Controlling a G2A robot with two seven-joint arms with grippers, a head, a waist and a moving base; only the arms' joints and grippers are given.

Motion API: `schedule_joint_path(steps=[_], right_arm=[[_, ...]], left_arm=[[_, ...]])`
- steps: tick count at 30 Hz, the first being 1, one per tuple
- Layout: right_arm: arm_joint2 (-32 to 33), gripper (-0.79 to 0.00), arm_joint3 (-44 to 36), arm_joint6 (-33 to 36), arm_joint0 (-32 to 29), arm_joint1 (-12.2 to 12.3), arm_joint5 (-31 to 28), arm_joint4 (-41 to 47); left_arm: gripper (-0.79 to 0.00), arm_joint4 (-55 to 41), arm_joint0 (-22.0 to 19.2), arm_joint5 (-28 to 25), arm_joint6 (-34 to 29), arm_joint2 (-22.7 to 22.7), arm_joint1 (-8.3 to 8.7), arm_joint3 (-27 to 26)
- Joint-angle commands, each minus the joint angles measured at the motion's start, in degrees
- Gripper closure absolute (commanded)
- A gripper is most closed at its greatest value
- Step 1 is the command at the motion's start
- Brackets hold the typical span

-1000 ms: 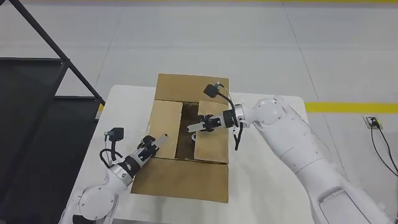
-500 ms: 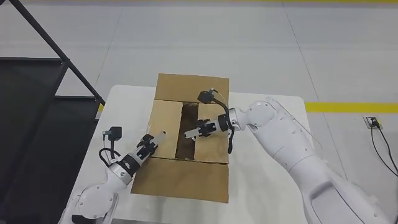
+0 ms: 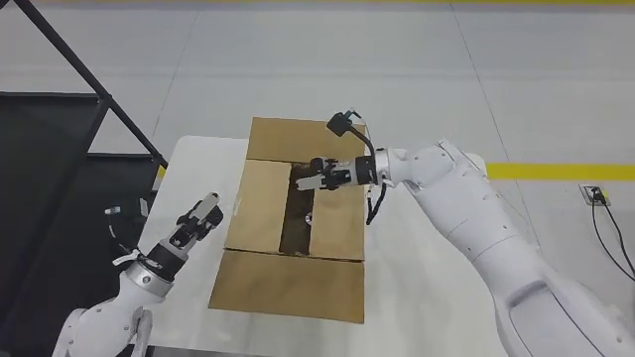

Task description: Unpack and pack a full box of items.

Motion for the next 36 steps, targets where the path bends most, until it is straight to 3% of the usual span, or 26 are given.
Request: schedule_joint_path(steps=[1, 5, 12, 16, 19, 27, 32, 36], right_arm=[[0.2, -0.785, 0.2, -0.5, 0.3, 0.2, -0.5, -0.6], [0.2, -0.785, 0.2, -0.5, 0.3, 0.2, -0.5, -0.6], [0.1, -0.785, 0.0, -0.7, -0.1, 0.2, -0.1, -0.4], [0.9, -0.785, 0.3, -5.3, -0.8, -0.2, 4.4, 1.0], [1.6, -0.785, 4.4, -11.6, 0.5, -0.2, 5.4, -1.7], [0.9, -0.785, 13.9, -26.2, 3.4, -1.0, 12.9, -10.6], [0.3, -0.785, 17.4, -31.5, 3.7, -2.0, 17.7, -13.3], [0.9, -0.785, 19.1, -30.2, 3.4, -2.5, 18.8, -12.0]], left_arm=[[-0.785, -2.0, 1.8, -0.6, -3.7, -3.5, 0.42, -0.4], [-0.785, -0.2, 6.1, -3.9, -13.5, -9.7, 1.51, -1.8], [-0.785, -0.2, 6.1, -3.9, -13.5, -9.7, 1.51, -1.8], [-0.785, 1.8, 5.8, -2.5, -11.8, -9.3, 1.53, -1.3], [-0.785, 2.3, 3.3, 0.3, -13.8, -7.8, 1.86, 2.1], [-0.785, 5.4, -1.9, -1.0, -33.0, -7.7, 4.07, 14.7], [-0.785, 5.9, -3.4, -3.4, -39.2, -5.4, 4.86, 17.6], [-0.785, 5.7, -4.6, -4.1, -42.1, -3.7, 5.25, 18.5]])
